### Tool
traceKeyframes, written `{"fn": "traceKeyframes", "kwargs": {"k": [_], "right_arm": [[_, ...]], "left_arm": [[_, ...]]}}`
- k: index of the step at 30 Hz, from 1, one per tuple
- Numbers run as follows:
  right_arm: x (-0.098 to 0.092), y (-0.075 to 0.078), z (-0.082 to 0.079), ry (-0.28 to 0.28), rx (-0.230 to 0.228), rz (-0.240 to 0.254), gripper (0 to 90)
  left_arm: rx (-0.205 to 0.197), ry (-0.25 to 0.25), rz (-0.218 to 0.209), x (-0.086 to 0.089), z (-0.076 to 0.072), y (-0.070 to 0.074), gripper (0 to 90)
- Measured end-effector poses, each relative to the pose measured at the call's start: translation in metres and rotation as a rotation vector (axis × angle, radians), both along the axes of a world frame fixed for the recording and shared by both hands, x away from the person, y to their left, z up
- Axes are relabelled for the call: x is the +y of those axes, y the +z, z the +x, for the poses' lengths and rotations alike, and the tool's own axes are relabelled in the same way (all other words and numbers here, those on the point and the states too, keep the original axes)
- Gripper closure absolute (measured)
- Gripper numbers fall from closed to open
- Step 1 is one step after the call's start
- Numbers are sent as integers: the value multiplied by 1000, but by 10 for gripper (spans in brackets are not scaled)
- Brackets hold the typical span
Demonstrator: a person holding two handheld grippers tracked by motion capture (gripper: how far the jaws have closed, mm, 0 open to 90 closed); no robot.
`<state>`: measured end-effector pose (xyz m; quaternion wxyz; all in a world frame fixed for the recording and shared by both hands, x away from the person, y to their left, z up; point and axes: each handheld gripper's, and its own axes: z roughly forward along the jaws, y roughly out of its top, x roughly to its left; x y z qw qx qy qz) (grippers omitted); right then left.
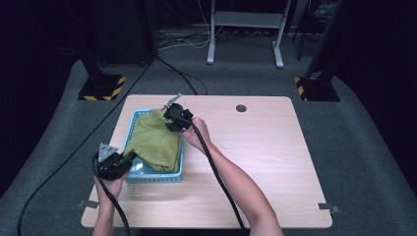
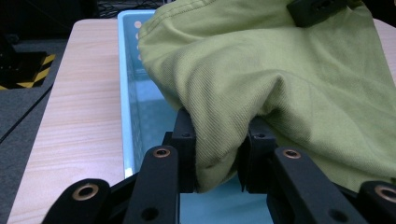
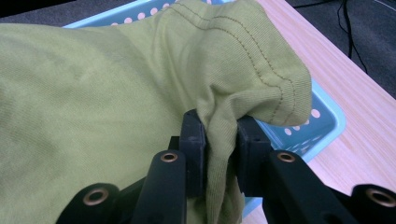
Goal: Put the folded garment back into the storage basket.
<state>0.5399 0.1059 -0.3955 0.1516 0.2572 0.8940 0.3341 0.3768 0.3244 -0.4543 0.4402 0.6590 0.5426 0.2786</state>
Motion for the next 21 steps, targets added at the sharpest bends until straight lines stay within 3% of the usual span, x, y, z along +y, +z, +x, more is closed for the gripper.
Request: {"fn": "traceKeyframes", "kwargs": {"k": [21], "right_arm": [[9, -15, 3, -6, 8, -22, 755]], "left_arm": [[45, 3, 10, 4, 6, -9, 716]]}}
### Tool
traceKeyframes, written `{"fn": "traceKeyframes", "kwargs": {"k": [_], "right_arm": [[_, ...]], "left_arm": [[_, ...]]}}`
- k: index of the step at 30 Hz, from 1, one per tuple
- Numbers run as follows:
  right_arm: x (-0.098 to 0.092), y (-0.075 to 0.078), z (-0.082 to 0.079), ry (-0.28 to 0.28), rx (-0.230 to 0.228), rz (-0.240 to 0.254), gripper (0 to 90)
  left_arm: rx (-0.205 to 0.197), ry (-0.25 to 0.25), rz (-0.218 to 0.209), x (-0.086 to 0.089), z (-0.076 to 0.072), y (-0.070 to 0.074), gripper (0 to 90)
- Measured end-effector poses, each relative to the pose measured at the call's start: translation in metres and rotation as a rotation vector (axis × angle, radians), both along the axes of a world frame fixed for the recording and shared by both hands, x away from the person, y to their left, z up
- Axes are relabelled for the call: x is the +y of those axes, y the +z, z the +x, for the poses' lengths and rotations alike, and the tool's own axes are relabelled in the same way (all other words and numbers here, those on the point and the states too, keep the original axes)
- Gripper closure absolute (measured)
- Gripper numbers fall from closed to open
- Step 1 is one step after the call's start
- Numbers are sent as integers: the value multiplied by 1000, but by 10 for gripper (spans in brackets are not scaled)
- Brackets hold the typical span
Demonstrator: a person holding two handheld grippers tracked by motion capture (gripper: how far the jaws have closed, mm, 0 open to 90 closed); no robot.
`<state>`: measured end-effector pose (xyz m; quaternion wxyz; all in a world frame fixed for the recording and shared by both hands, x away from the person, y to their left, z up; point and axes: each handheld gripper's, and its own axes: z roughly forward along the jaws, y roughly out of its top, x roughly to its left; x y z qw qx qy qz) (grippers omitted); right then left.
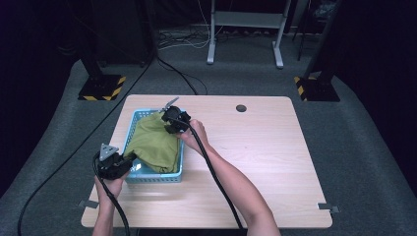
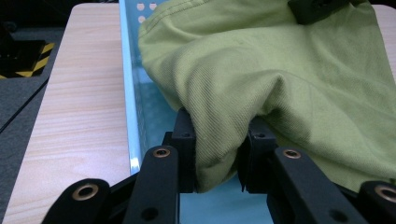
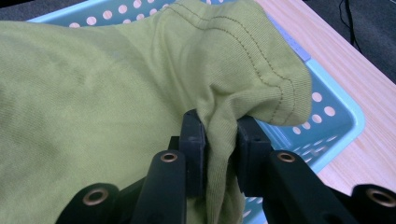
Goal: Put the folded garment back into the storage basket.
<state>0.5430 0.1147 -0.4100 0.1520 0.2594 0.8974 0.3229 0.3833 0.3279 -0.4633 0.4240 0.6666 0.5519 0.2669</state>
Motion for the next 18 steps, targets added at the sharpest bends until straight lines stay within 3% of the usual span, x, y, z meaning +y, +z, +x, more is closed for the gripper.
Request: {"fn": "traceKeyframes", "kwargs": {"k": [14, 15, 18], "right_arm": [[3, -9, 2, -2, 13, -13, 710], [3, -9, 2, -4, 13, -18, 666], [2, -10, 2, -12, 21, -32, 517]], "left_arm": [[28, 9, 62, -2, 4, -4, 697], [33, 13, 69, -2, 4, -3, 673], [61, -8, 87, -3, 6, -1, 482]]}}
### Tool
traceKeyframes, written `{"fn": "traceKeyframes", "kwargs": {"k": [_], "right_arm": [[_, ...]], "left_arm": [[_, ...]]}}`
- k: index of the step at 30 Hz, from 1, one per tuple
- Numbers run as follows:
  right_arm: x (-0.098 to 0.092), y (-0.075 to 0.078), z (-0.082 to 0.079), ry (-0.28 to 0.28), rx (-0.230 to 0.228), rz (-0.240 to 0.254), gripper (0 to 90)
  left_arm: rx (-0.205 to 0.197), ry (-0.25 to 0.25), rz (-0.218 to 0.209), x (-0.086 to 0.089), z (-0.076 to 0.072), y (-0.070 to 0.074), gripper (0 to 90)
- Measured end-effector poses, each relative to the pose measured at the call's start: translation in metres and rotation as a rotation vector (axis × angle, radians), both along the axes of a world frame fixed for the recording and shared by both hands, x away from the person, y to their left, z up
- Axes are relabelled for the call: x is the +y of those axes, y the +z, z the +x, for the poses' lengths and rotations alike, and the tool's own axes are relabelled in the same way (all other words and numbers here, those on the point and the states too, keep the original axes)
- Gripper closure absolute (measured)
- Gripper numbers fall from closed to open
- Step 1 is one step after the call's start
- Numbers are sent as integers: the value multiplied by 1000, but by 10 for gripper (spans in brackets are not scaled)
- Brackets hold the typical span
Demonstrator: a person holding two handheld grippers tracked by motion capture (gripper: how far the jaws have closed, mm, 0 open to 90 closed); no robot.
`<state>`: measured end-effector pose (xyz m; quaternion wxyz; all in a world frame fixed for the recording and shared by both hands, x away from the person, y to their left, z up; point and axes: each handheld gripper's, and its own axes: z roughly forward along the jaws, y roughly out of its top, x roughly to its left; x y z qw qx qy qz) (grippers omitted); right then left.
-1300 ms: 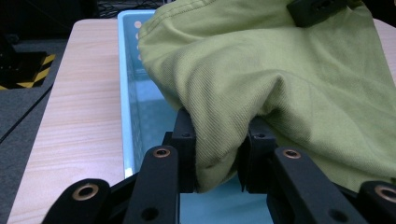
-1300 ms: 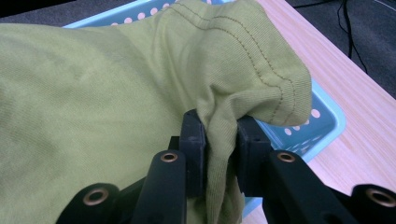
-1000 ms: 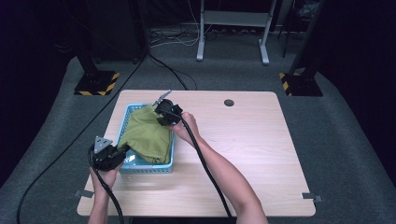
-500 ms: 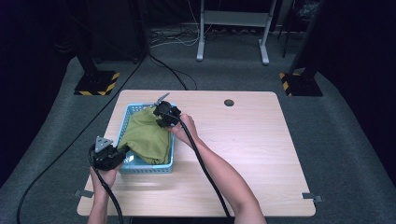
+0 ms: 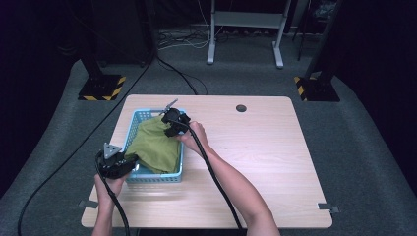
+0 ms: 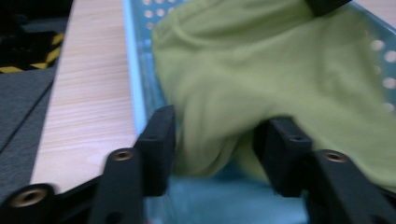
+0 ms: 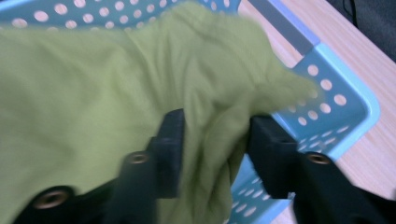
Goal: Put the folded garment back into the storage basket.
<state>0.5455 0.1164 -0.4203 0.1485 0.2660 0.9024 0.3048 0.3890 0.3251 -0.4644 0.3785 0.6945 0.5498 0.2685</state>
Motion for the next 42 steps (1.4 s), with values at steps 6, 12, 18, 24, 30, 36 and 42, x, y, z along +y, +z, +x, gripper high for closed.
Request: {"fn": "traceKeyframes", "kwargs": {"k": [6, 12, 18, 24, 30, 36, 42], "right_arm": [[-9, 5, -4, -30, -4, 0, 260], [-22, 9, -9, -12, 1, 6, 85], [-37, 10, -15, -12, 12, 31, 33], [-59, 11, -21, -36, 17, 56, 28], [-89, 12, -30, -74, 17, 92, 27], [-122, 10, -42, -105, 11, 111, 29], [-155, 5, -59, -139, -2, 113, 29]], "left_arm": [[10, -48, 27, -12, 1, 4, 215], [21, -79, 21, -21, 5, 8, 110], [33, -130, 17, -35, 11, 12, 34], [44, -195, 20, -53, 17, 16, 6], [49, -263, 18, -74, 21, 18, 1], [53, -323, 12, -90, 21, 20, 1], [47, -363, 3, -103, 18, 22, 1]]}}
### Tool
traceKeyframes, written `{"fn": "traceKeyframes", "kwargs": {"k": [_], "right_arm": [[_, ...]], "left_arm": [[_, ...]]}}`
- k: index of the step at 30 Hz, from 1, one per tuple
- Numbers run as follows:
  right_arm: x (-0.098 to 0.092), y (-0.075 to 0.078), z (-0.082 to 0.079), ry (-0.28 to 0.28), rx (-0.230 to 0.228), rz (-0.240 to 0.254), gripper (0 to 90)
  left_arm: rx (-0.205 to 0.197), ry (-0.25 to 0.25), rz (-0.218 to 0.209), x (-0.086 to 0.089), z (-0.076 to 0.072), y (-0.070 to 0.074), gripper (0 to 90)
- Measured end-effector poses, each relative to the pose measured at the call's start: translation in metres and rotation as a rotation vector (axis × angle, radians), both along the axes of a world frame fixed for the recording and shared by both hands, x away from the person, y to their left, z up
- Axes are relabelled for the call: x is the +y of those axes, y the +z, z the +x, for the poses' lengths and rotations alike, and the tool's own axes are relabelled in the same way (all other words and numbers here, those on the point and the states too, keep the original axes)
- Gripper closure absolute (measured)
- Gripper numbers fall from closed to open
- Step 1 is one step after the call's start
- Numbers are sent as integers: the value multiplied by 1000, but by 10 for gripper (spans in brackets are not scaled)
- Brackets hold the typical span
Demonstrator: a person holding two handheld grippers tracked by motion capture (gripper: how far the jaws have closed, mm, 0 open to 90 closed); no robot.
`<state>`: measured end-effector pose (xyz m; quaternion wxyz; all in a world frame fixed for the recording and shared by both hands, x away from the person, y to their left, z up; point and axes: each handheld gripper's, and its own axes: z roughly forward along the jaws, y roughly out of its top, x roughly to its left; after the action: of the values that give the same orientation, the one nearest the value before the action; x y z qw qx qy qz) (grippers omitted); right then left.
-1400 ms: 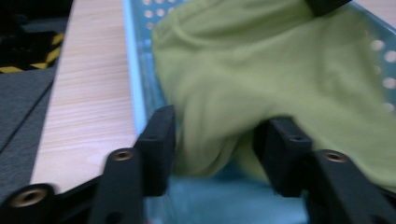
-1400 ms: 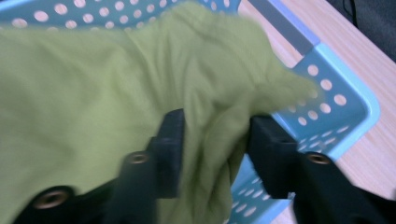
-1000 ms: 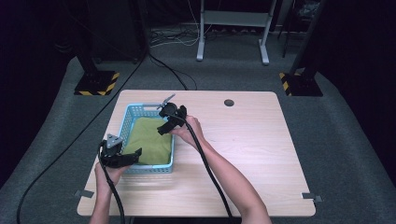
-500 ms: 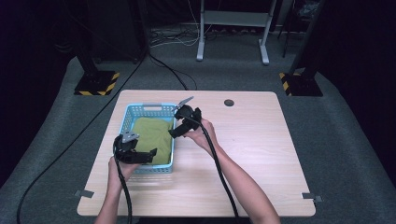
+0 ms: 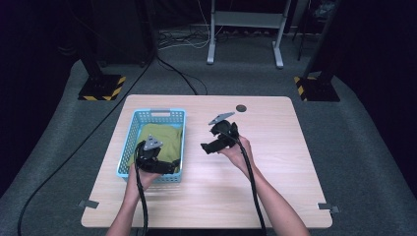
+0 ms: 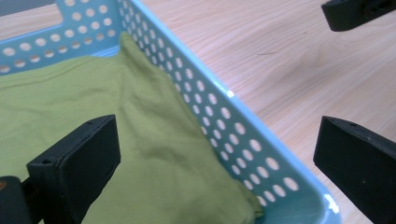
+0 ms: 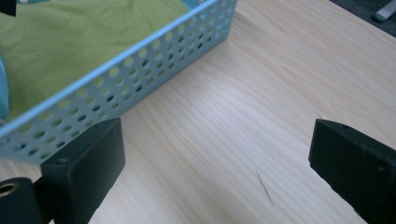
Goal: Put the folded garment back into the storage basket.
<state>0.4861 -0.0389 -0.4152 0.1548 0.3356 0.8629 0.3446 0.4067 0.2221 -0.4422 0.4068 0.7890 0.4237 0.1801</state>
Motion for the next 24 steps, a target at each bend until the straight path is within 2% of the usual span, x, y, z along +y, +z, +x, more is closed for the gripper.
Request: {"fn": "traceKeyframes", "kwargs": {"k": [8, 13, 21, 24], "right_arm": [[-42, -6, -30, -41, -26, 6, 32], [-65, -9, -50, -66, -41, 15, 32], [-97, -22, -82, -112, -48, 8, 32], [-109, -30, -92, -137, -45, 4, 32]], "left_arm": [[-3, -65, 39, -22, -10, -1, 2], [-13, -97, 73, -26, -22, -3, 3], [-48, -115, 71, -22, -49, -9, 6], [-67, -120, 46, -19, -62, -12, 7]]}}
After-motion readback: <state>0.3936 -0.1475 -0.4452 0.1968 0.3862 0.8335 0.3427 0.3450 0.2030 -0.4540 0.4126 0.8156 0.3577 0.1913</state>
